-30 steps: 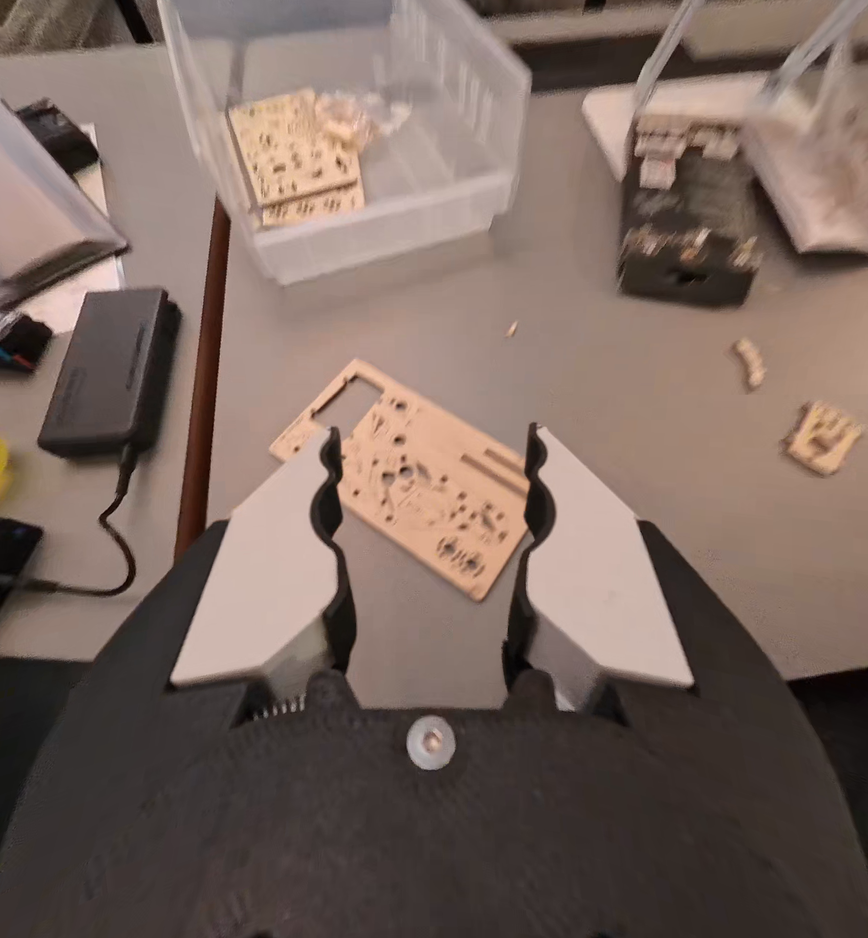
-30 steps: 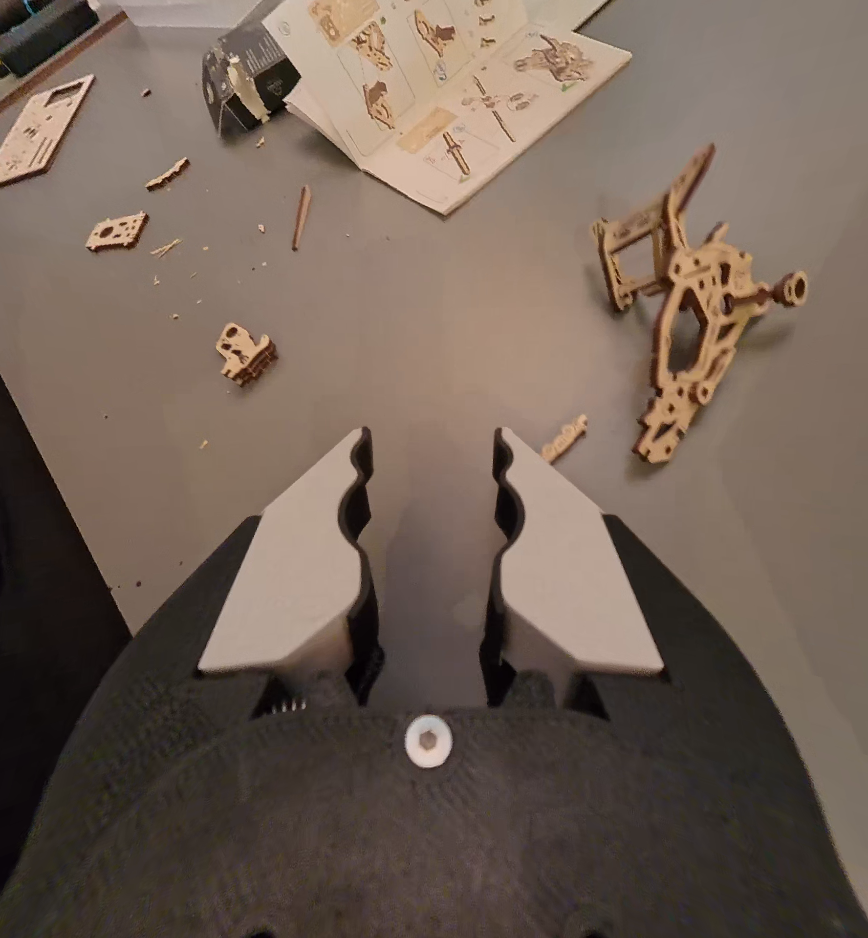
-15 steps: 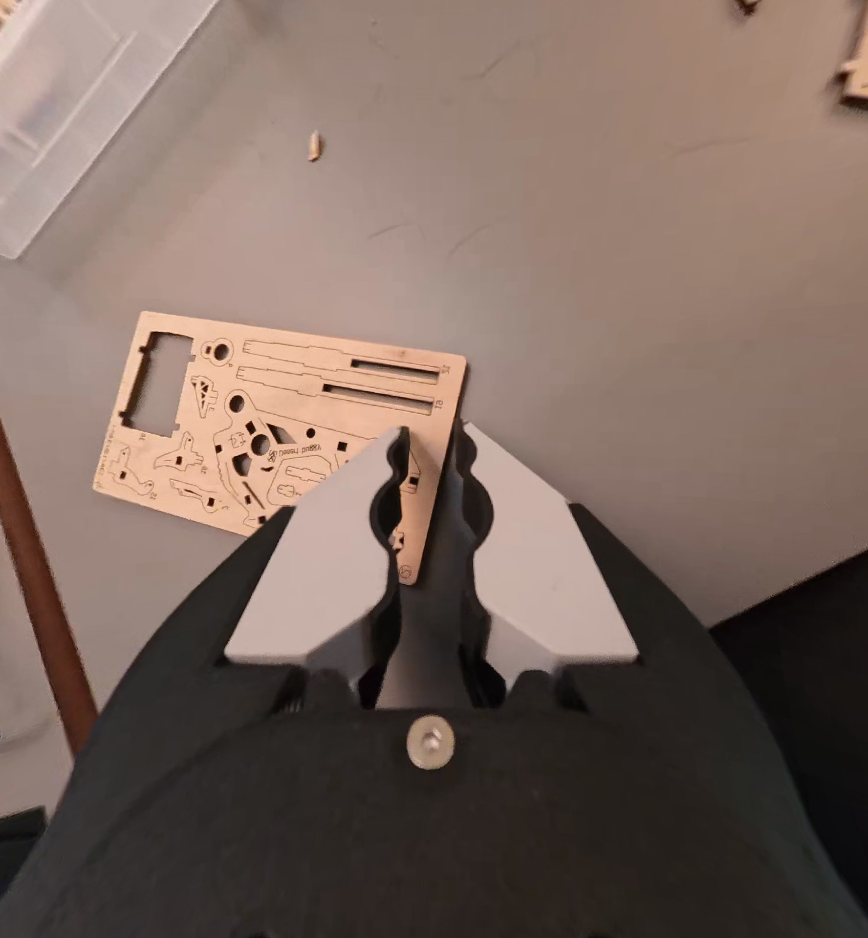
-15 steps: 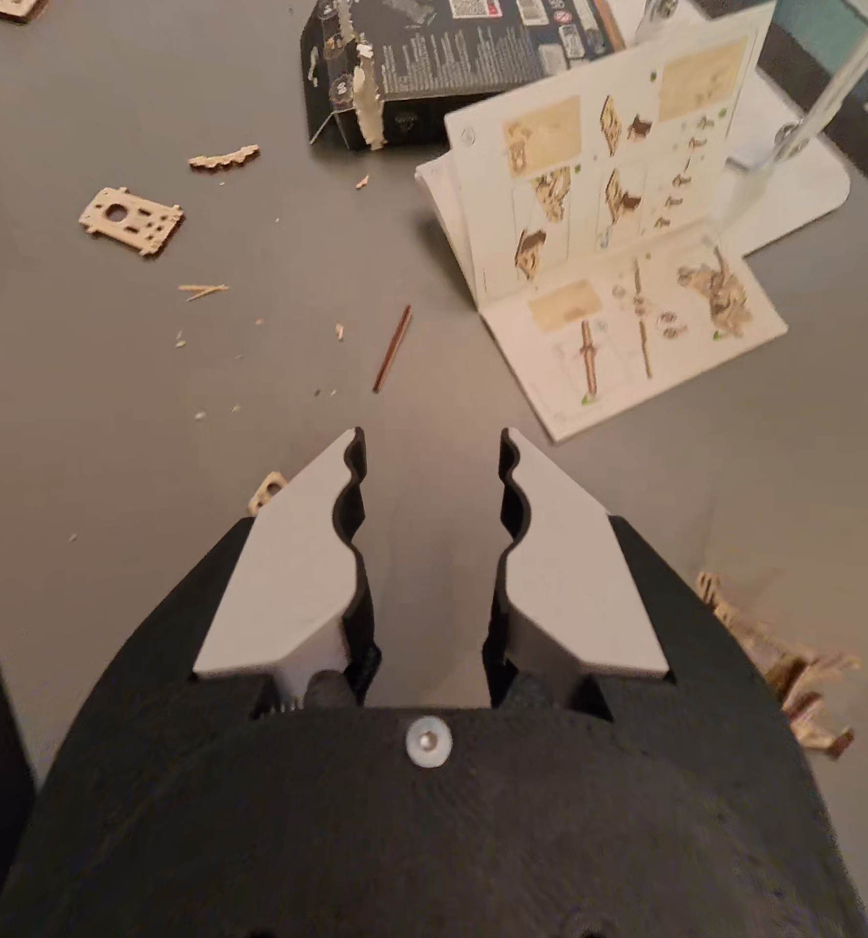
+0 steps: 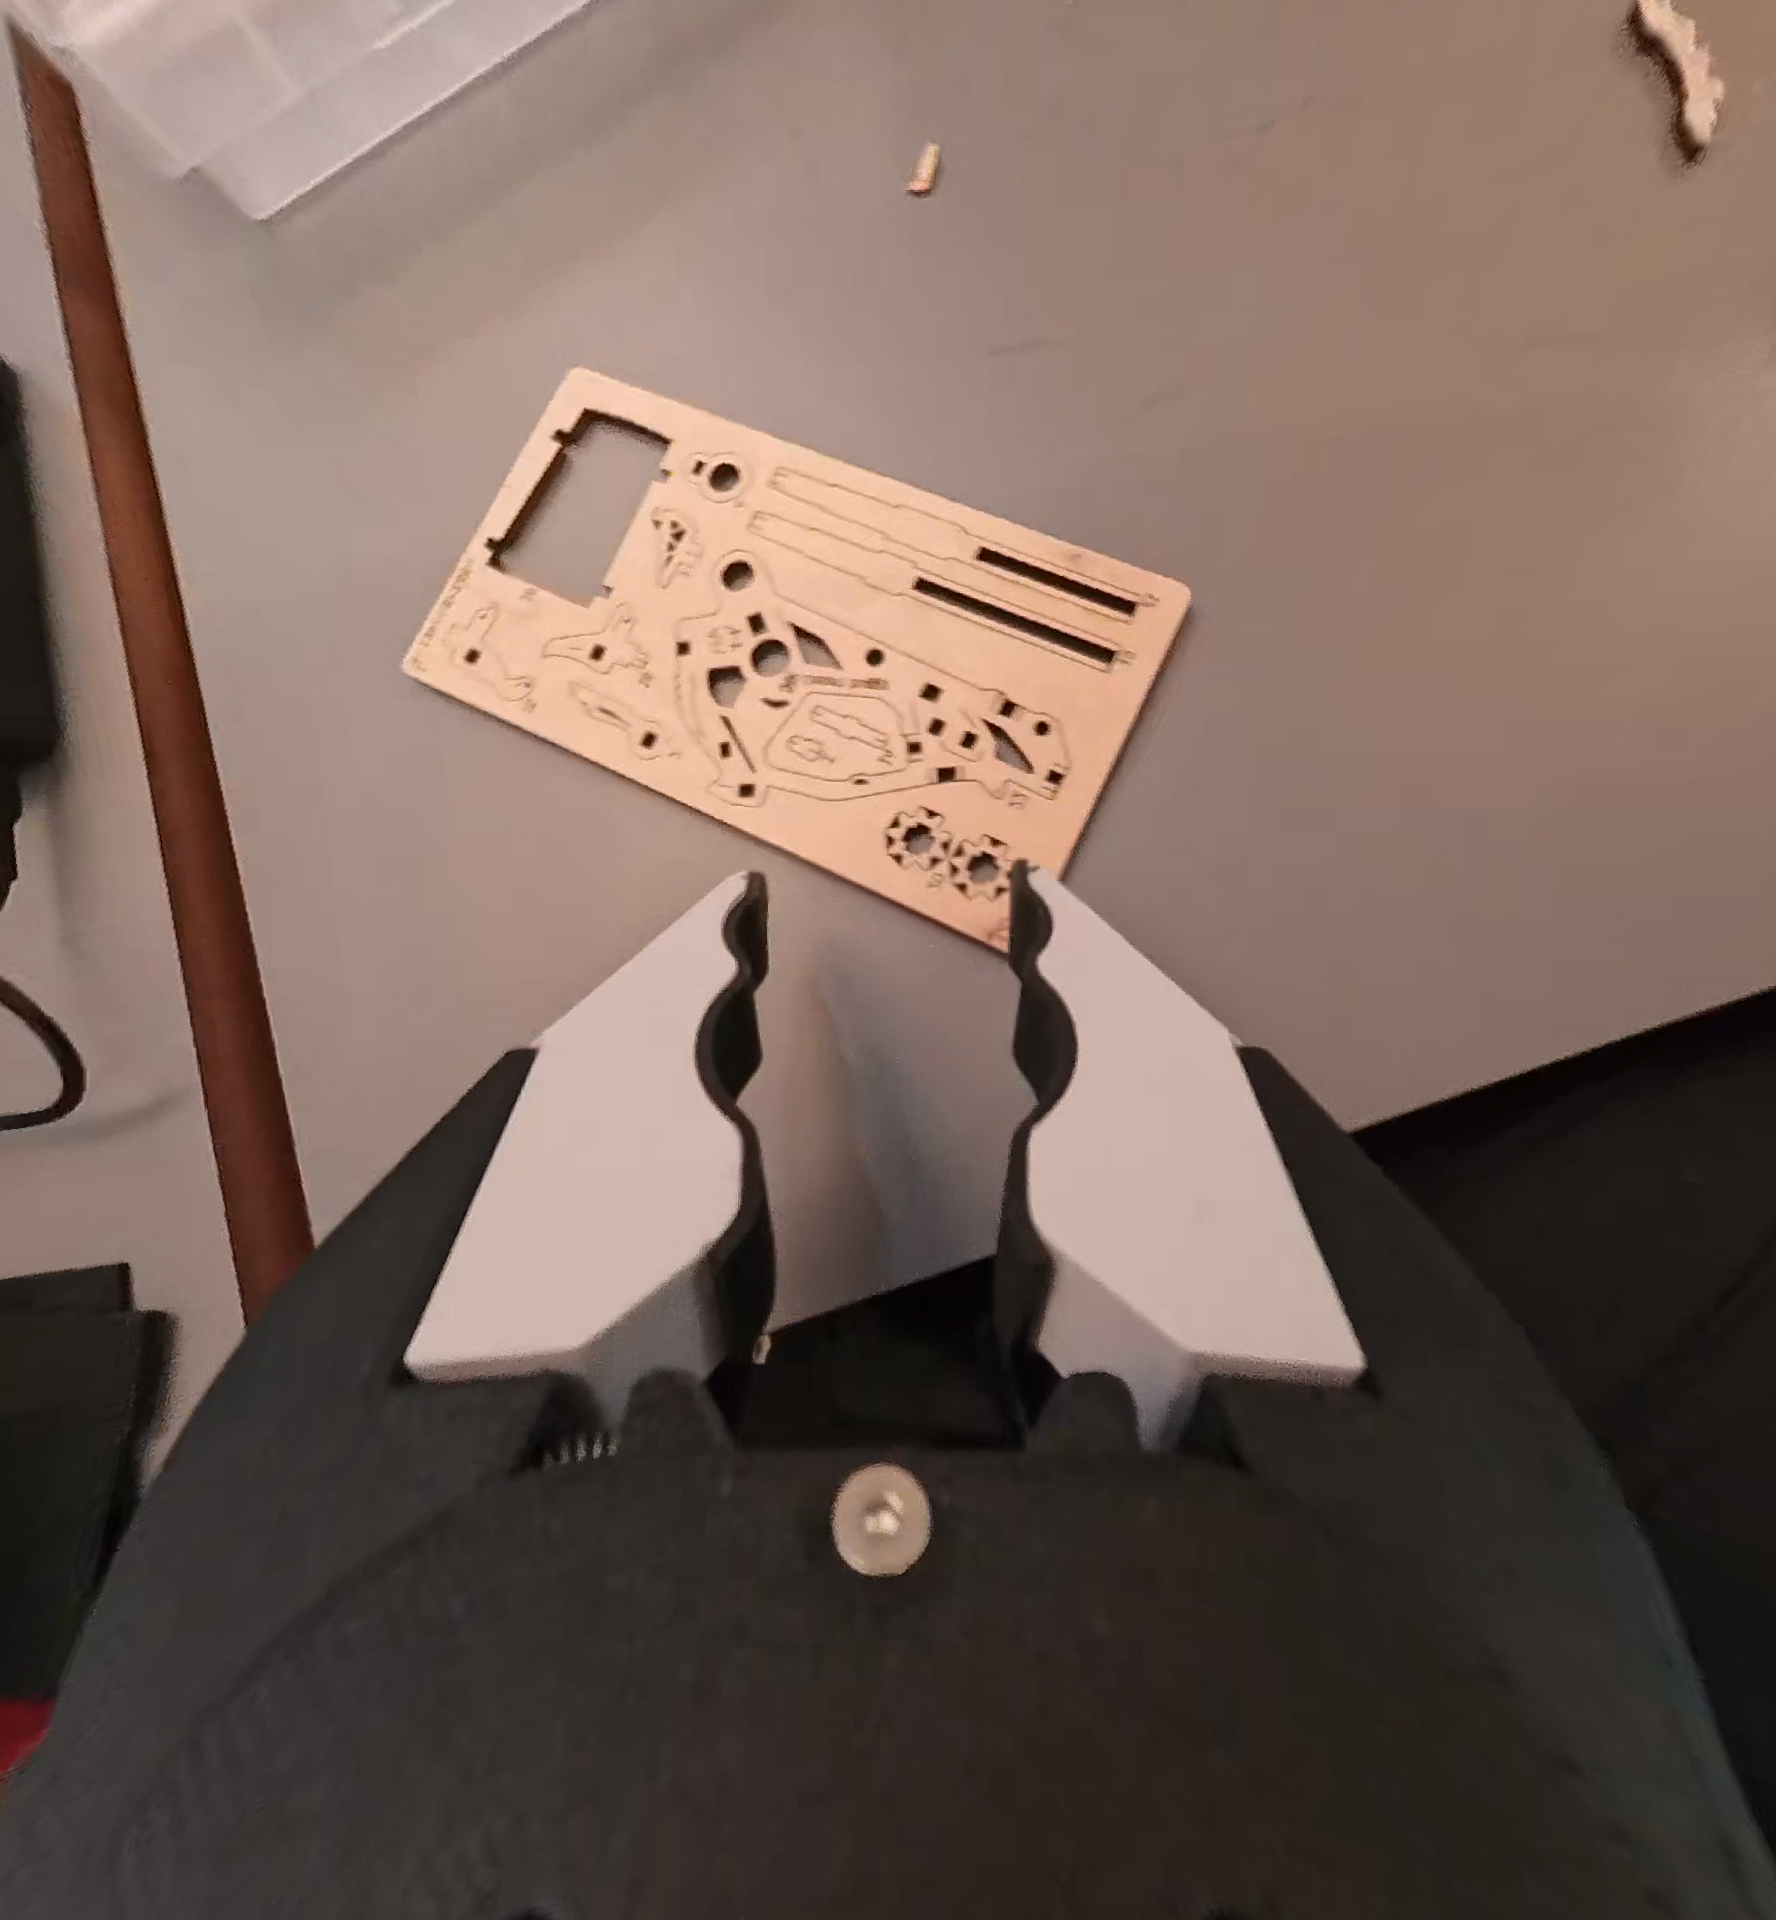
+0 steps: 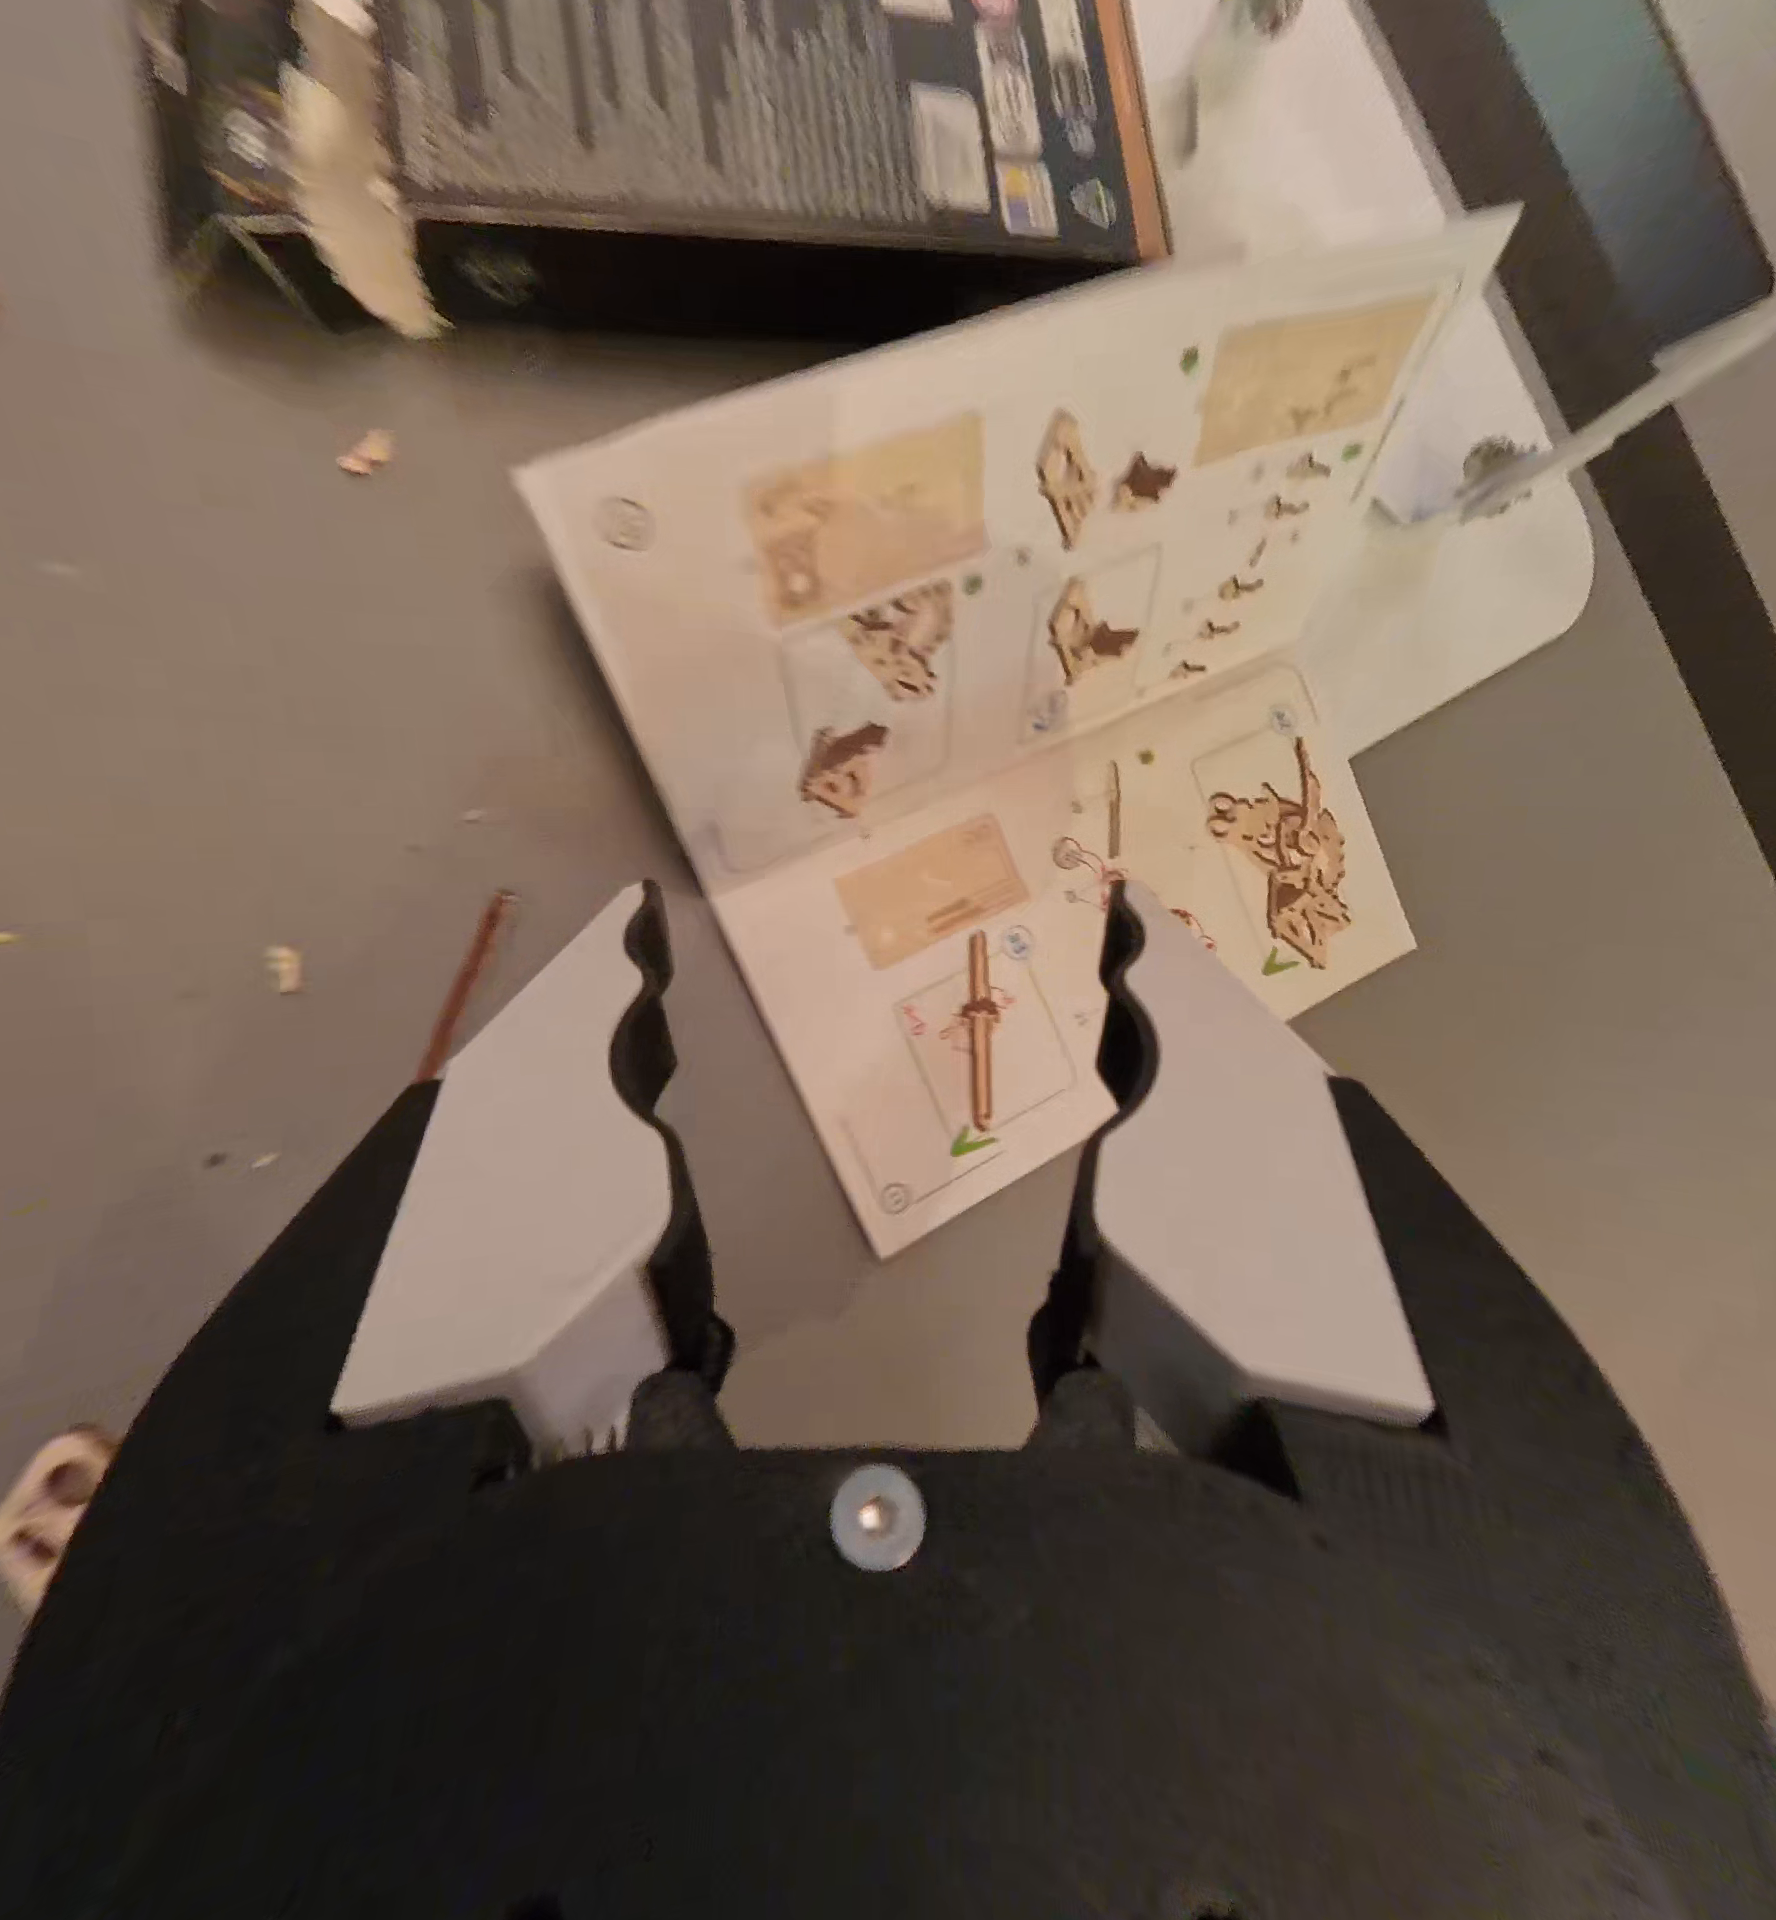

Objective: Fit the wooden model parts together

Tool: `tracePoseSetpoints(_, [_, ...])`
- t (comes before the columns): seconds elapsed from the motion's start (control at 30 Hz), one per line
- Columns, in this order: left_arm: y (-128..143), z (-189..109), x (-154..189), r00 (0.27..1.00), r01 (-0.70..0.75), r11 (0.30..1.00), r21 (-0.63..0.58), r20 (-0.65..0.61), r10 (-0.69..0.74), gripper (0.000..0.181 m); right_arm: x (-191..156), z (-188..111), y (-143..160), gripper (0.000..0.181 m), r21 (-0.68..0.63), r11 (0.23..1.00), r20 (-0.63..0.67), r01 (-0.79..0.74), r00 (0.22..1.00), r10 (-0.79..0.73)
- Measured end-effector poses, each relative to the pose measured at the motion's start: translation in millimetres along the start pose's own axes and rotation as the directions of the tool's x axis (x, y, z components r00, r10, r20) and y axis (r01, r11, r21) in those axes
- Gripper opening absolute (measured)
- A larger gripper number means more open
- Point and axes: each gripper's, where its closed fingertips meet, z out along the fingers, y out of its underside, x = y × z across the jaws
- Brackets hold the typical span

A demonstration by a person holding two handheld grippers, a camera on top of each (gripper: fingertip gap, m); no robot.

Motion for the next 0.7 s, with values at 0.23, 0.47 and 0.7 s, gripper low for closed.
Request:
tracePoseSetpoints(0.23, [4.3,4.6,-17.0,0.996,0.092,0.995,0.030,-0.017,-0.091,0.044,10.4,26.2,9.3,0.033,-0.067,0.996,0.046,-0.065,0.997,0.068])
tracePoseSetpoints(0.47, [9.6,12.5,-23.6,0.995,0.099,0.995,0.017,-0.019,-0.098,0.045,6.8,28.3,10.8,0.000,-0.071,0.995,0.071,-0.072,0.994,0.077])
tracePoseSetpoints(0.7, [4.9,19.6,-24.1,0.987,0.159,0.987,0.029,-0.042,-0.158,0.051,14.1,8.1,14.5,0.026,-0.126,0.988,-0.001,-0.083,0.996,0.084])
